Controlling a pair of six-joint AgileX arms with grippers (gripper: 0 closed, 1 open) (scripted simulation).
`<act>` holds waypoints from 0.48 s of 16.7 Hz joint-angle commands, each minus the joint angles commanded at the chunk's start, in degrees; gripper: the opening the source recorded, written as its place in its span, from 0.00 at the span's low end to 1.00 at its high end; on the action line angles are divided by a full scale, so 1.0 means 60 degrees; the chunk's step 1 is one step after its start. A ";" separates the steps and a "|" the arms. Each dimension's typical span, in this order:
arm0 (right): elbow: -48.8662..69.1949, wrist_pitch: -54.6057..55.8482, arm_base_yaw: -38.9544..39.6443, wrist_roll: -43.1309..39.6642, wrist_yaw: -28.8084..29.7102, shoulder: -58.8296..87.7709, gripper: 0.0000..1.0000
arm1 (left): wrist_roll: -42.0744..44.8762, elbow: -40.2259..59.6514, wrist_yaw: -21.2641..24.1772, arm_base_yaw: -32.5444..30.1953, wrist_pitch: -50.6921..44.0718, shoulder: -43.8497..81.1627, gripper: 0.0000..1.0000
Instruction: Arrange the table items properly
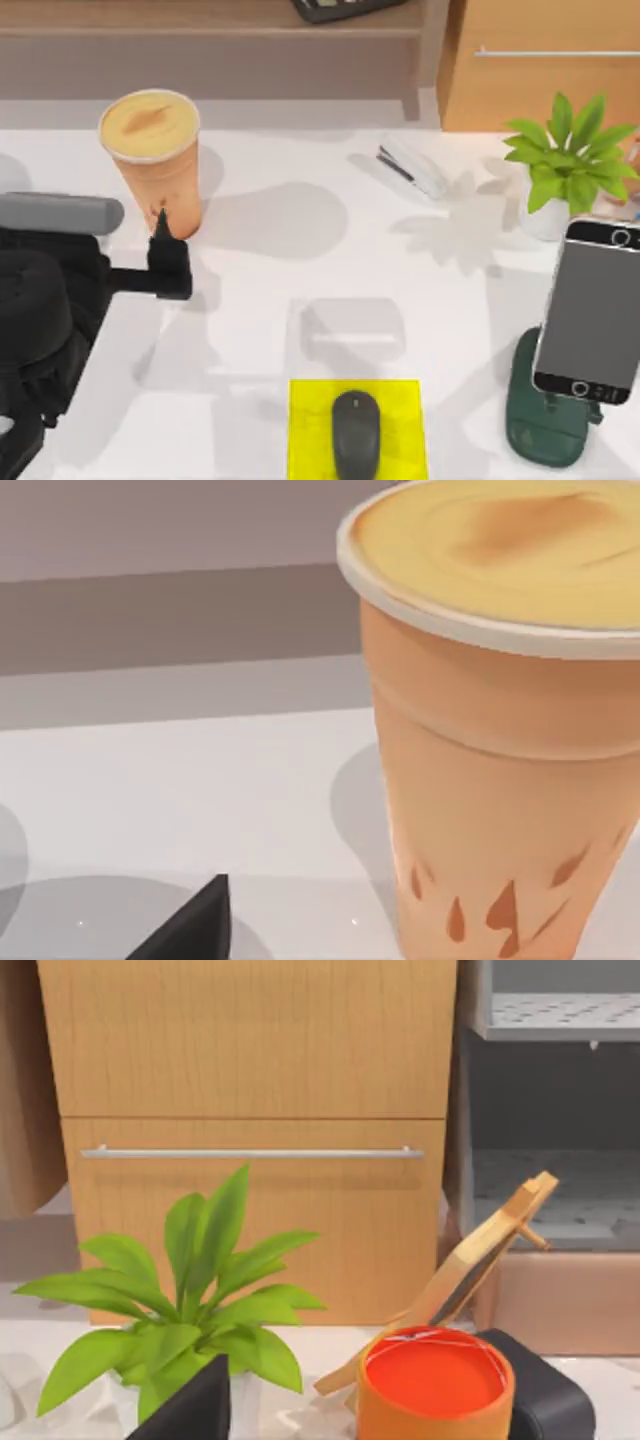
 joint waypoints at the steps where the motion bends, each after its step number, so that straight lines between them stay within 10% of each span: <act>1: 0.0000 0.0000 0.0000 0.0000 0.0000 0.0000 1.00 | 0.0000 0.0269 -0.0114 -0.0113 0.0609 0.0849 1.00; 8: 0.0000 0.0000 0.0000 0.0000 0.0000 0.0000 1.00 | -0.0055 0.2040 -0.0618 -0.0321 0.3899 0.4935 1.00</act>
